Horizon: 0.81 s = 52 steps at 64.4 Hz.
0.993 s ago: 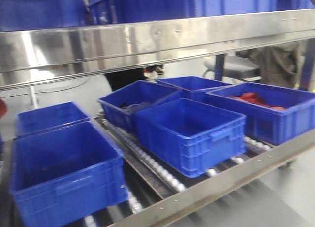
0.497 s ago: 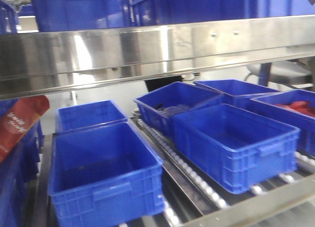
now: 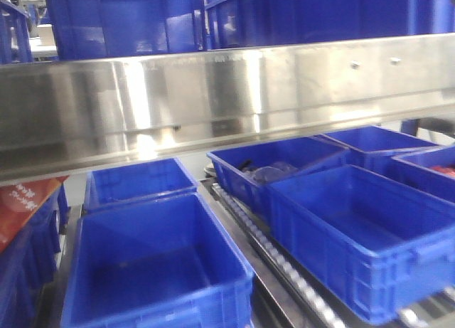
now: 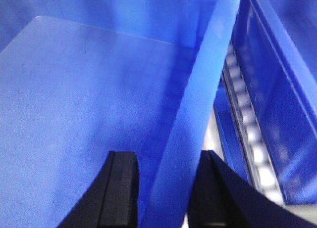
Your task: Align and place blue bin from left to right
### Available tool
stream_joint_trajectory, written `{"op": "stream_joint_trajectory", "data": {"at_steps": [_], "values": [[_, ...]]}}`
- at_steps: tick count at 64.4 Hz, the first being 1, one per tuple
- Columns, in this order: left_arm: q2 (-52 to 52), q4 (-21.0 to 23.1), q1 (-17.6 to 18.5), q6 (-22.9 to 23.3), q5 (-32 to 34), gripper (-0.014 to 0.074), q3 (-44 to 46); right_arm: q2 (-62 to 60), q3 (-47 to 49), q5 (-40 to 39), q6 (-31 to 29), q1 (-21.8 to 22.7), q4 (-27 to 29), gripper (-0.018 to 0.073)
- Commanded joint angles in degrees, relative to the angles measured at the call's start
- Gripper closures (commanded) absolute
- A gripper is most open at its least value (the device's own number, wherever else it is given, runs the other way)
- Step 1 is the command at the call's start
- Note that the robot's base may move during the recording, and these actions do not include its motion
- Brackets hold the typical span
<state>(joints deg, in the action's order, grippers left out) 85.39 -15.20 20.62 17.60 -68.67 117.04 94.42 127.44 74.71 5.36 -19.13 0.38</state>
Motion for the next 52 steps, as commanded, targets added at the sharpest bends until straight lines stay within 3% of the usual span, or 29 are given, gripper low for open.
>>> {"op": "stream_joint_trajectory", "data": {"at_steps": [1,52], "values": [[-1.43,0.49,0.73,-0.72,5.52,0.0605,0.94,-0.84,0.46,-4.91,-0.31,0.08,-1.17,0.0638],[-1.43,0.49,0.73,-0.72,5.52,0.0605,0.94,-0.84,0.46,-4.91,-0.31,0.08,-1.17,0.0638]]}}
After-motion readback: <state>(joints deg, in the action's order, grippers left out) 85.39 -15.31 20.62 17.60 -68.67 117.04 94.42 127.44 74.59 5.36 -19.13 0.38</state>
